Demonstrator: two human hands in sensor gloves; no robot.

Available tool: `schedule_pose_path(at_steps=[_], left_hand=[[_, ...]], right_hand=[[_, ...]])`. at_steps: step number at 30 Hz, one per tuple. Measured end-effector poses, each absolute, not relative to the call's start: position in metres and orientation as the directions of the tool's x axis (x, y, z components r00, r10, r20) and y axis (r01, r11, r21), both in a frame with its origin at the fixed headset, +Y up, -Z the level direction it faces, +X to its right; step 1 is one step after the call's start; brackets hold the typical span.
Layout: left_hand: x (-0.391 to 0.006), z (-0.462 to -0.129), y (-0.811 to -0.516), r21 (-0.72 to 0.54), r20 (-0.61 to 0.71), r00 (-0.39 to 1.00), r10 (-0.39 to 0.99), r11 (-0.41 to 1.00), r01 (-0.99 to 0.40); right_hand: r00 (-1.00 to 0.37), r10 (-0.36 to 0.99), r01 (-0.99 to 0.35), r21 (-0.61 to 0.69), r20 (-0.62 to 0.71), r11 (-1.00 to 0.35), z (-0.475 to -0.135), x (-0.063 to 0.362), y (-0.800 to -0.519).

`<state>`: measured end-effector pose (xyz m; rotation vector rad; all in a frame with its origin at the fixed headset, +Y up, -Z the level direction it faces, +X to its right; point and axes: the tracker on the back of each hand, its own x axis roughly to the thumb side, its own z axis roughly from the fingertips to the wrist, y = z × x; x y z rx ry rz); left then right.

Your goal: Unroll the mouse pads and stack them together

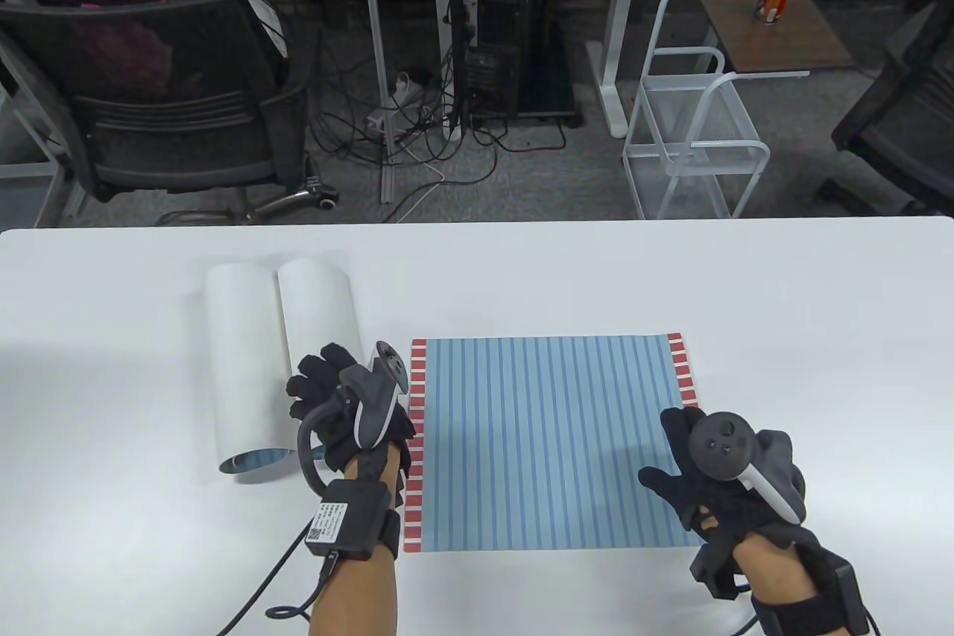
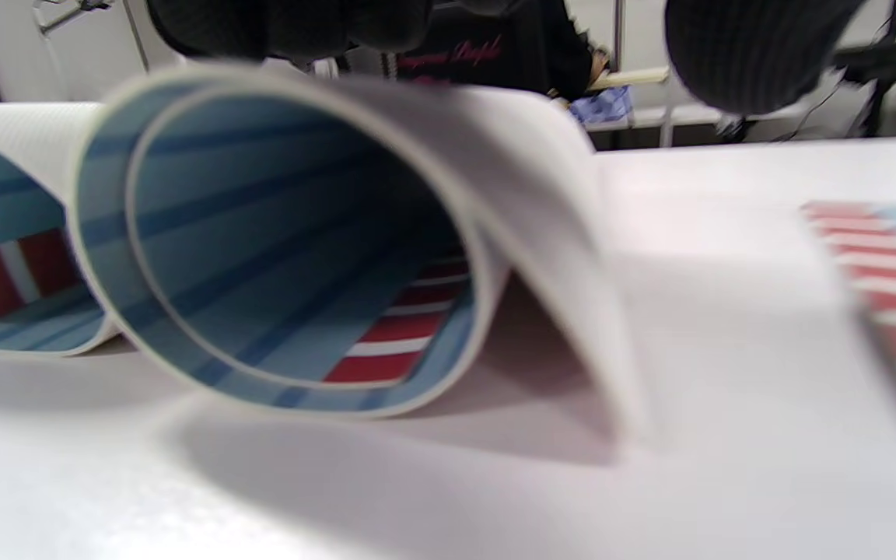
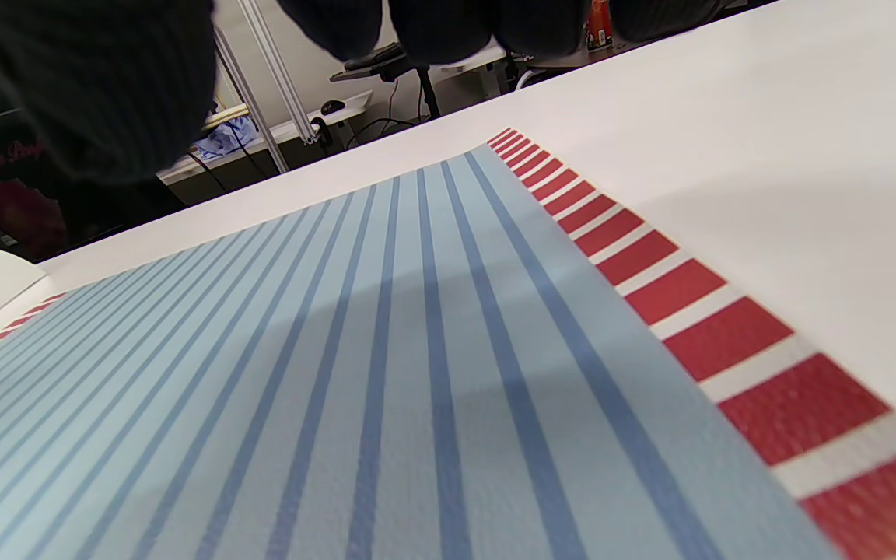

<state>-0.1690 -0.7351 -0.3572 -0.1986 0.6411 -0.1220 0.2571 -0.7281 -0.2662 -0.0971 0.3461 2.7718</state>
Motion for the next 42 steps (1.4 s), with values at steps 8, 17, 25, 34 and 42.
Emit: schedule_pose_path(at_steps=[8, 17, 25, 34, 42], left_hand=[[-0.176, -0.367, -0.756, -0.273, -0.609, 0.741, -0.282, 0.952, 0.138], [-0.171, -0.371, -0.746, -0.197, -0.605, 0.742, -0.289, 0.957, 0.212], [-0.179, -0.368, -0.725, -0.058, -0.627, 0.766, -0.145, 0.988, 0.140], [-0.163, -0.347, -0.700, 0.071, -0.545, 0.838, 0.016, 0.997, 0.027], [-0.142, -0.320, -0.681, 0.150, -0.417, 0.894, 0.166, 0.982, -0.113]], right_hand=[[-0.927, 0.353, -0.373, 0.235, -0.123, -0.898, -0.266, 0.259, -0.729], [-0.923, 0.360, -0.382, 0.241, -0.133, -0.892, -0.266, 0.260, -0.728], [-0.918, 0.368, -0.394, 0.250, -0.146, -0.885, -0.267, 0.262, -0.730], [-0.914, 0.375, -0.403, 0.253, -0.154, -0.879, -0.267, 0.263, -0.730], [-0.908, 0.386, -0.417, 0.259, -0.162, -0.871, -0.267, 0.264, -0.731]])
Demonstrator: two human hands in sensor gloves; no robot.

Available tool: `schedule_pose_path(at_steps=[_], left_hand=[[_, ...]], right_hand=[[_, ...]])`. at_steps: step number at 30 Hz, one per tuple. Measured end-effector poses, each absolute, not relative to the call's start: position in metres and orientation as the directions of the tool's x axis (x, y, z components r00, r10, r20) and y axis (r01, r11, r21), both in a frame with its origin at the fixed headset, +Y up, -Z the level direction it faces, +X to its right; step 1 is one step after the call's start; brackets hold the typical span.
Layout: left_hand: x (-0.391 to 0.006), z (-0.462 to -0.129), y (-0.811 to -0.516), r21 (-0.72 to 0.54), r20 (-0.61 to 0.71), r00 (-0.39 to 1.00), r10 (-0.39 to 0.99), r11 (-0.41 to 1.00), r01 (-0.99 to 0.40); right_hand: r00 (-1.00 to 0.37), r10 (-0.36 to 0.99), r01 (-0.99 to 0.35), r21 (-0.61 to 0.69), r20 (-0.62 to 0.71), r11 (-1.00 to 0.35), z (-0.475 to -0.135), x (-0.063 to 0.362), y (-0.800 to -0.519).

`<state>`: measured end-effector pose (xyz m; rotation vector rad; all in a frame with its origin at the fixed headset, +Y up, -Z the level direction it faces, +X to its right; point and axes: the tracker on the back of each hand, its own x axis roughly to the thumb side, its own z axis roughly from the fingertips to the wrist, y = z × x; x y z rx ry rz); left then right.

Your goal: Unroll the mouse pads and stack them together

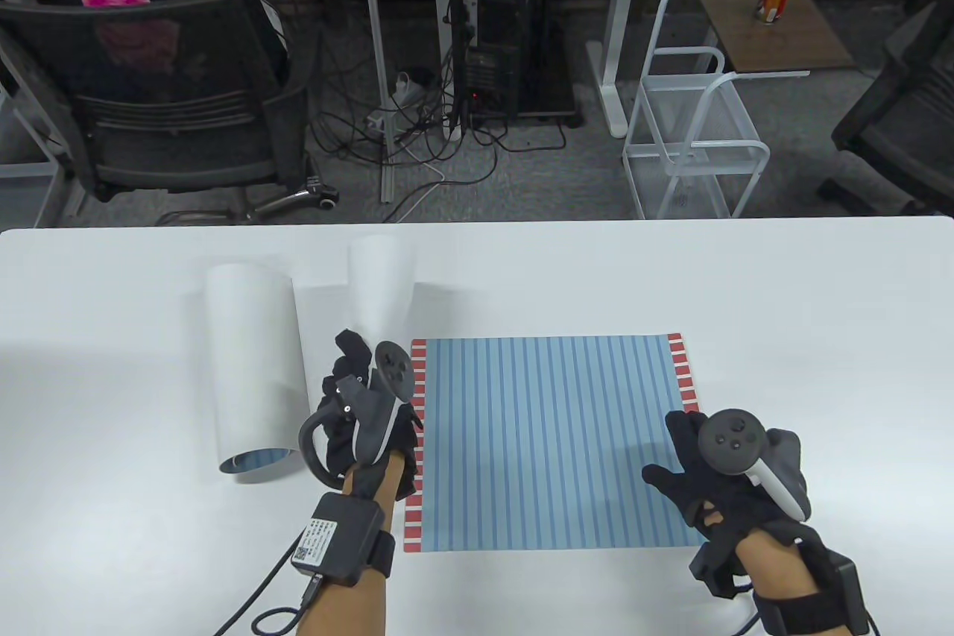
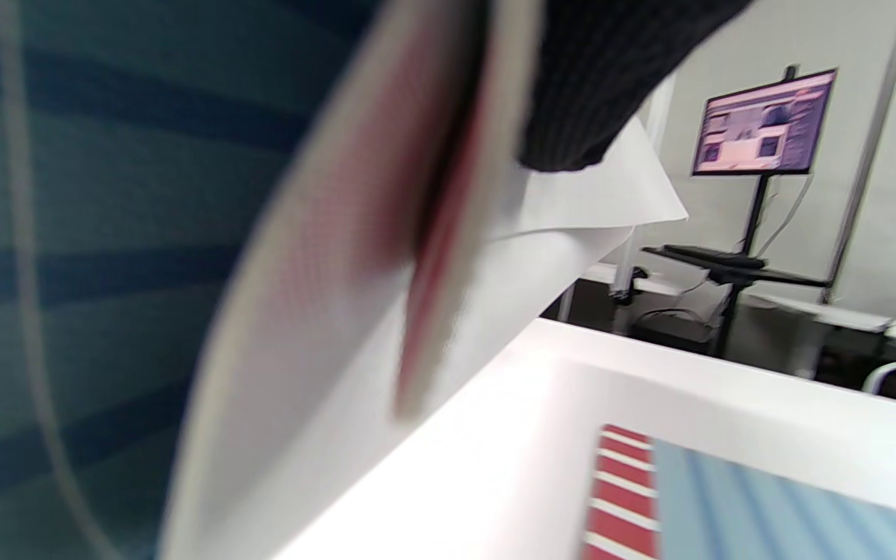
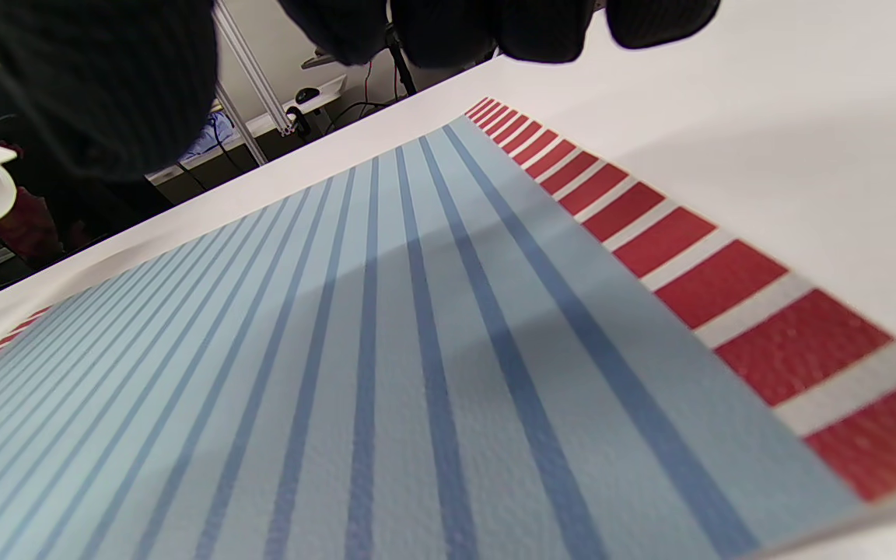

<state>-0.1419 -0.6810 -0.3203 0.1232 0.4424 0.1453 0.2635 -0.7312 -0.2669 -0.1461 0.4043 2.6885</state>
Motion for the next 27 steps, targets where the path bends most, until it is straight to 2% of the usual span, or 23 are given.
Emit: schedule_pose_path(at_steps=[8, 15, 18, 22, 27], left_hand=[[-0.125, -0.289, -0.672, 0.158, -0.253, 0.883, 0.395, 0.918, -0.365], [-0.124, -0.275, -0.680, 0.048, -0.121, 0.769, 0.628, 0.777, -0.628], [-0.125, -0.275, -0.689, -0.083, -0.081, 0.665, 0.743, 0.660, -0.747], [-0.124, -0.276, -0.700, -0.235, -0.094, 0.499, 0.861, 0.468, -0.852], [-0.116, -0.275, -0.714, -0.397, -0.161, 0.275, 0.948, 0.192, -0.897]], right_hand=[[-0.894, 0.418, -0.448, 0.286, -0.162, -0.847, -0.266, 0.257, -0.735], [-0.840, 0.526, -0.540, 0.301, -0.133, -0.786, -0.266, 0.238, -0.733], [-0.787, 0.602, -0.610, 0.321, -0.137, -0.725, -0.267, 0.225, -0.731], [-0.721, 0.676, -0.677, 0.370, -0.156, -0.636, -0.270, 0.206, -0.729], [-0.510, 0.827, -0.829, 0.392, -0.237, -0.399, -0.276, 0.181, -0.731]])
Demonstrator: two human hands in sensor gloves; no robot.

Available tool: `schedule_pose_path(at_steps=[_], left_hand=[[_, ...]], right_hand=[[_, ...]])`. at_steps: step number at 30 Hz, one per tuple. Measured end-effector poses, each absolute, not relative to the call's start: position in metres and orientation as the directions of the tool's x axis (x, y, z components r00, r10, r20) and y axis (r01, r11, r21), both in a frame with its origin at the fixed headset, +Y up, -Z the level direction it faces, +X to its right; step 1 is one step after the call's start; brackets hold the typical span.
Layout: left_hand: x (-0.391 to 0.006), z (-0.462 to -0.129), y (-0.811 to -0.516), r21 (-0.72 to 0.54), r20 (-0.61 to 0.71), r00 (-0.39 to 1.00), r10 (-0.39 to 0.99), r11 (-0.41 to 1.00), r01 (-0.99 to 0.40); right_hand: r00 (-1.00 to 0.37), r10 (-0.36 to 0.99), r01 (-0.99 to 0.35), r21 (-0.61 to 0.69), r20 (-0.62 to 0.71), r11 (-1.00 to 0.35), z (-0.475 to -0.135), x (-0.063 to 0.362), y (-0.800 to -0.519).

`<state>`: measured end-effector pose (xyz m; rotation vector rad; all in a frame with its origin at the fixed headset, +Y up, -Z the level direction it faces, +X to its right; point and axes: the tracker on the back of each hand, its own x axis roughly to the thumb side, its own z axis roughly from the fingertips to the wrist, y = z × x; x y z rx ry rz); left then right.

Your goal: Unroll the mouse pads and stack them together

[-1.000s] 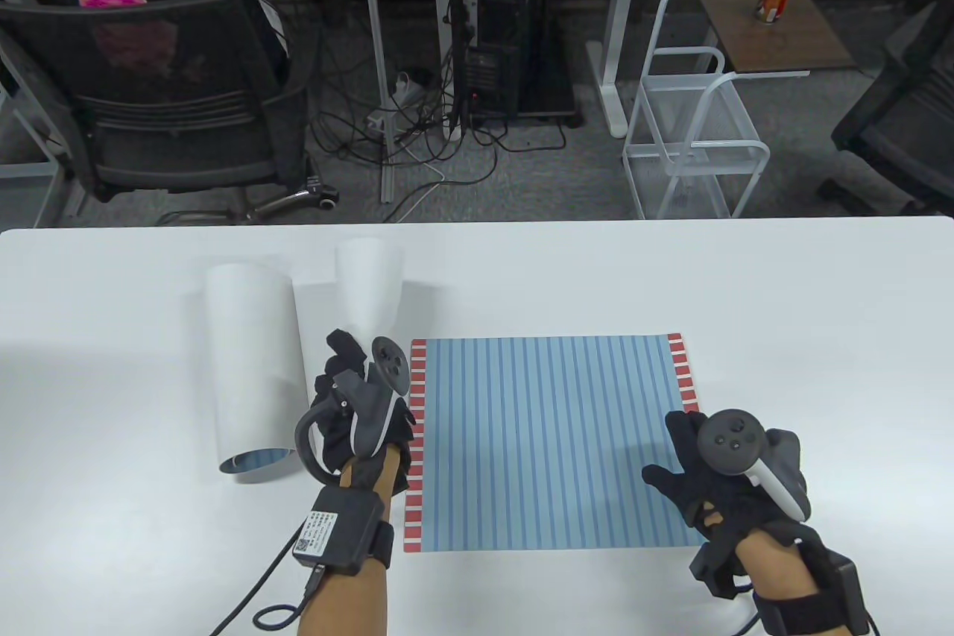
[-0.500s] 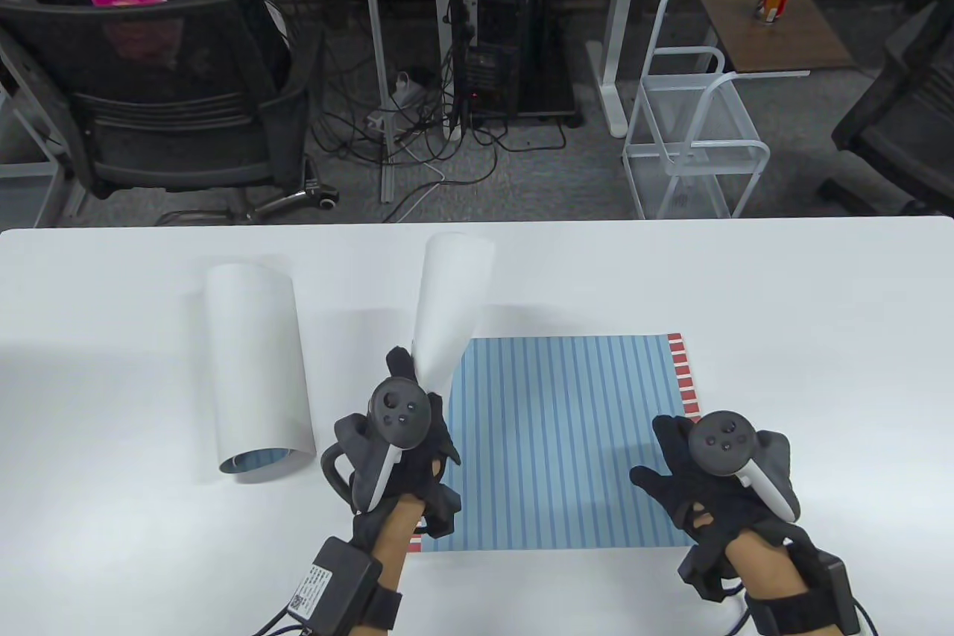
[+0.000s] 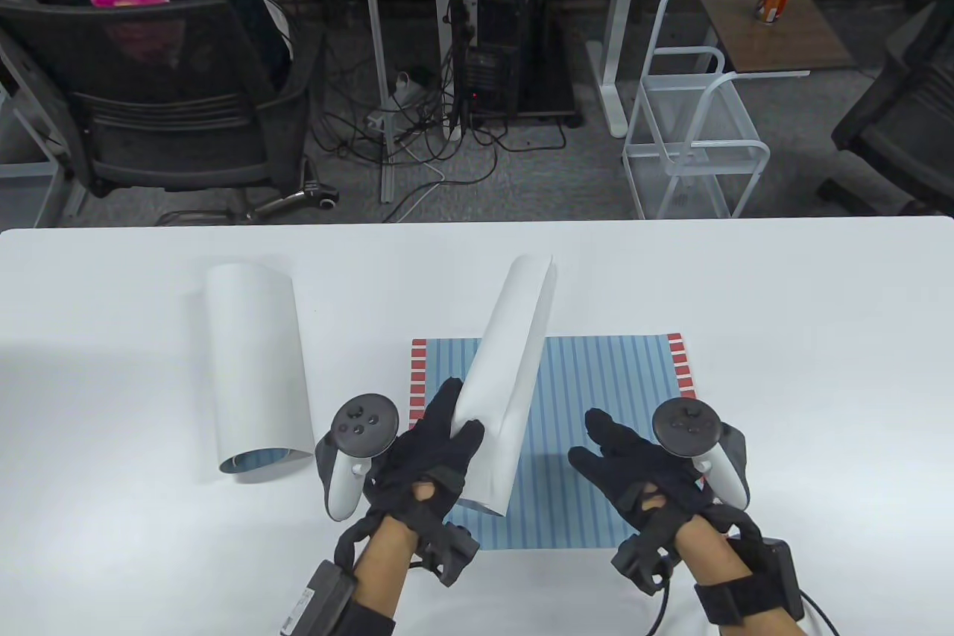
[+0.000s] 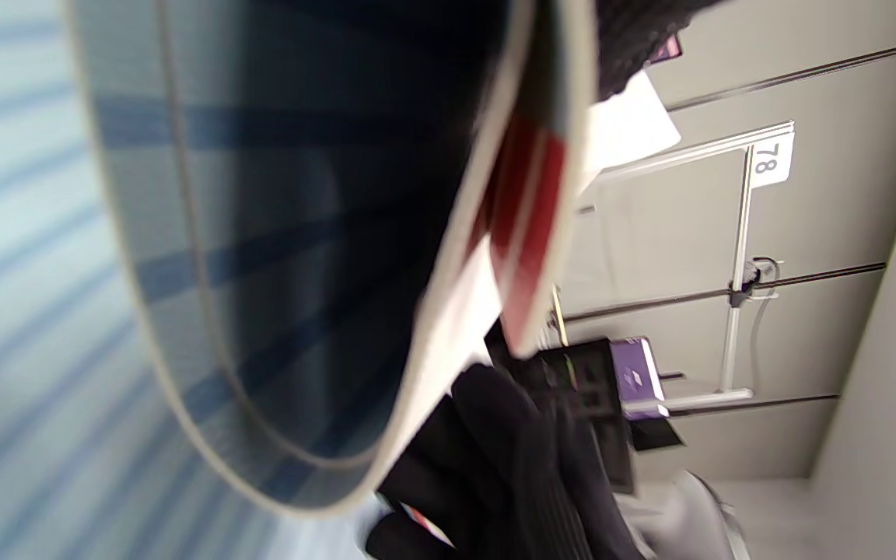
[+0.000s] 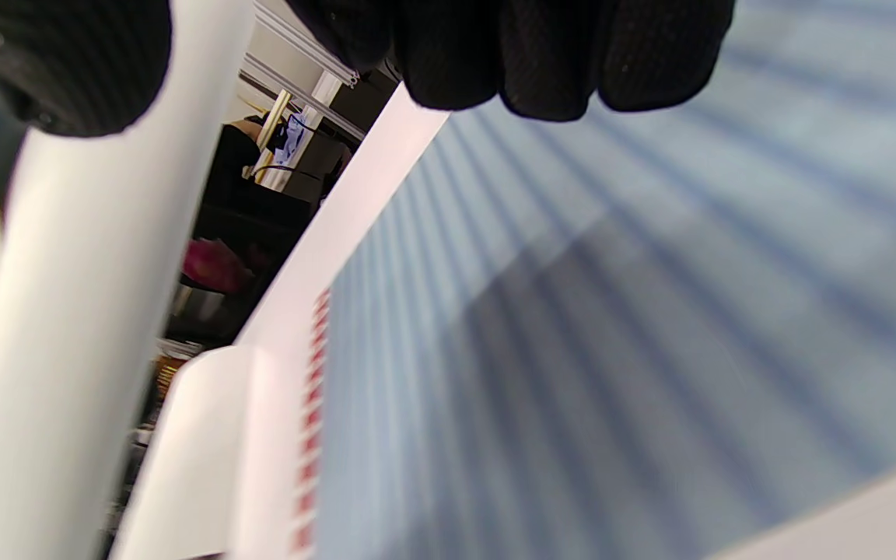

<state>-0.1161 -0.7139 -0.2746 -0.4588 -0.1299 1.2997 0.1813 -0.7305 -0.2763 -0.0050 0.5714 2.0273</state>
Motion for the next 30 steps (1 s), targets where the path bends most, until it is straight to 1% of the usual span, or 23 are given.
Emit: schedule_pose_path(at_steps=[3, 5, 10, 13, 18, 23, 27, 30], left_hand=[[-0.110, -0.274, -0.719, -0.462, -0.185, 0.204, 0.961, 0.098, -0.882], [-0.104, -0.274, -0.723, -0.495, -0.208, 0.166, 0.964, 0.043, -0.868], [-0.096, -0.269, -0.734, -0.534, -0.264, 0.117, 0.957, -0.044, -0.844], [-0.090, -0.269, -0.740, -0.572, -0.292, 0.111, 0.950, -0.081, -0.816], [-0.084, -0.267, -0.744, -0.606, -0.300, 0.146, 0.943, -0.070, -0.792], [-0.081, -0.267, -0.747, -0.638, -0.307, 0.152, 0.940, -0.085, -0.766], [-0.082, -0.267, -0.748, -0.634, -0.335, 0.096, 0.937, -0.149, -0.758], [-0.087, -0.267, -0.748, -0.607, -0.359, 0.032, 0.933, -0.208, -0.767]], right_hand=[[-0.328, 0.894, -0.898, 0.395, -0.305, -0.195, -0.279, 0.167, -0.734], [-0.239, 0.914, -0.917, 0.386, -0.327, -0.102, -0.279, 0.160, -0.736], [-0.102, 0.924, -0.929, 0.369, -0.367, 0.044, -0.279, 0.158, -0.744], [-0.092, 0.918, -0.936, 0.349, -0.385, 0.052, -0.278, 0.161, -0.748], [-0.089, 0.910, -0.943, 0.328, -0.405, 0.053, -0.279, 0.167, -0.755], [-0.110, 0.913, -0.949, 0.314, -0.392, 0.021, -0.279, 0.174, -0.756], [-0.158, 0.921, -0.947, 0.318, -0.356, -0.039, -0.279, 0.177, -0.753], [-0.192, 0.926, -0.941, 0.329, -0.326, -0.080, -0.278, 0.177, -0.751]])
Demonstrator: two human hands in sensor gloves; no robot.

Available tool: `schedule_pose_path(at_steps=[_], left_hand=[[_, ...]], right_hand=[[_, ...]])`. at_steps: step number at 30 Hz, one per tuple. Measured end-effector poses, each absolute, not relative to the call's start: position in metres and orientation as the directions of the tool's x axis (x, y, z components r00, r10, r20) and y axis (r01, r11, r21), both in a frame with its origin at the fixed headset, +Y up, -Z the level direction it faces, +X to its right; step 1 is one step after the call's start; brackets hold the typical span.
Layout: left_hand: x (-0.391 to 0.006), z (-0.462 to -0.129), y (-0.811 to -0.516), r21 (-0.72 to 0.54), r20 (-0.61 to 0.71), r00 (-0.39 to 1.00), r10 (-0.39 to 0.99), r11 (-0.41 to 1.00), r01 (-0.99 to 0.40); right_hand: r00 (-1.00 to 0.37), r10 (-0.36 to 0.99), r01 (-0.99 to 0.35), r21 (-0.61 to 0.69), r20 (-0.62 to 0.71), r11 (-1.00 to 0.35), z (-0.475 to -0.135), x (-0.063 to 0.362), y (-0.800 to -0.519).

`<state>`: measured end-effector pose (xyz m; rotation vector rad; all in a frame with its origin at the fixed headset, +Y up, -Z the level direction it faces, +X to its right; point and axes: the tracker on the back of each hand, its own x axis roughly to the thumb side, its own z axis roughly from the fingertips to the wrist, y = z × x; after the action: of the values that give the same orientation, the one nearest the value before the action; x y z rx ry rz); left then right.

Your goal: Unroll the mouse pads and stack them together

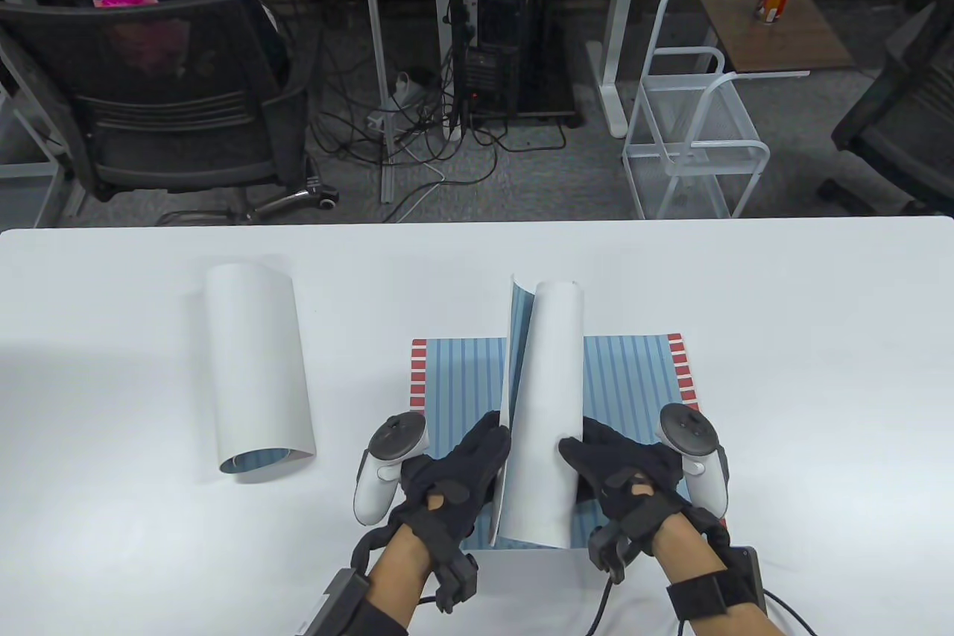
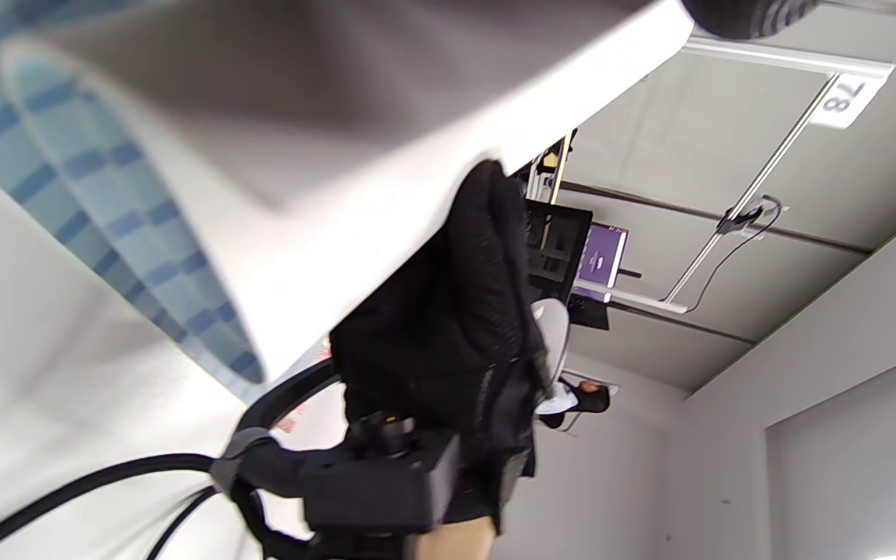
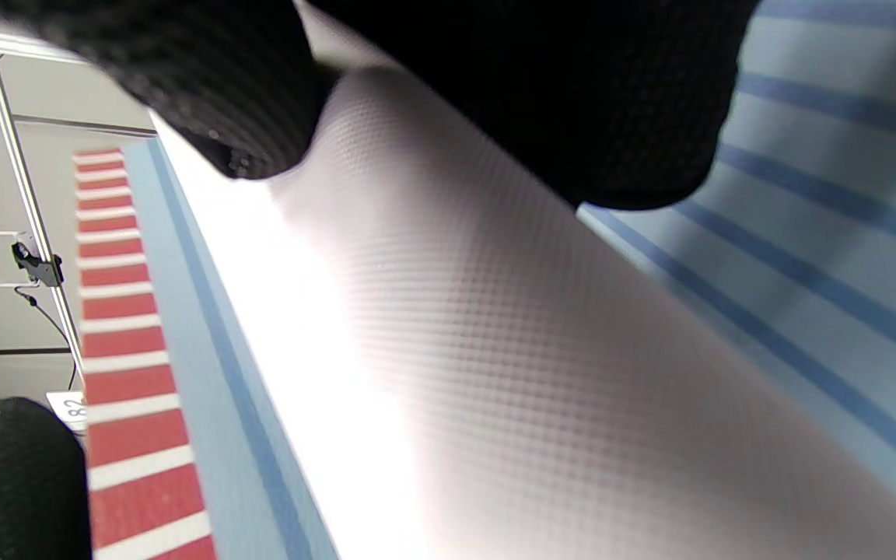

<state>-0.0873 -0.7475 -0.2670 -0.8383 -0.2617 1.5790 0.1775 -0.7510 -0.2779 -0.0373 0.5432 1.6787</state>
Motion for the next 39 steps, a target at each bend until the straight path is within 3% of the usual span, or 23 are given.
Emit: schedule_pose_path(at_steps=[4, 13, 20, 29, 39], left_hand=[[-0.096, -0.269, -0.747, -0.568, -0.383, -0.030, 0.923, -0.261, -0.781], [-0.112, -0.272, -0.754, -0.448, -0.445, -0.021, 0.895, -0.243, -0.861], [-0.118, -0.272, -0.745, -0.367, -0.409, 0.096, 0.907, -0.068, -0.928], [-0.111, -0.272, -0.718, -0.347, -0.215, 0.346, 0.913, 0.259, -0.901], [-0.107, -0.269, -0.687, -0.309, -0.064, 0.446, 0.893, 0.407, -0.860]], right_hand=[[-0.217, 0.930, -0.933, 0.344, -0.295, -0.109, -0.278, 0.178, -0.749], [-0.246, 0.926, -0.915, 0.384, -0.286, -0.124, -0.278, 0.178, -0.751], [-0.241, 0.904, -0.893, 0.446, -0.352, -0.064, -0.278, 0.177, -0.765], [-0.181, 0.878, -0.860, 0.505, -0.443, 0.078, -0.272, 0.164, -0.783], [-0.130, 0.875, -0.870, 0.476, -0.466, 0.124, -0.271, 0.162, -0.790]])
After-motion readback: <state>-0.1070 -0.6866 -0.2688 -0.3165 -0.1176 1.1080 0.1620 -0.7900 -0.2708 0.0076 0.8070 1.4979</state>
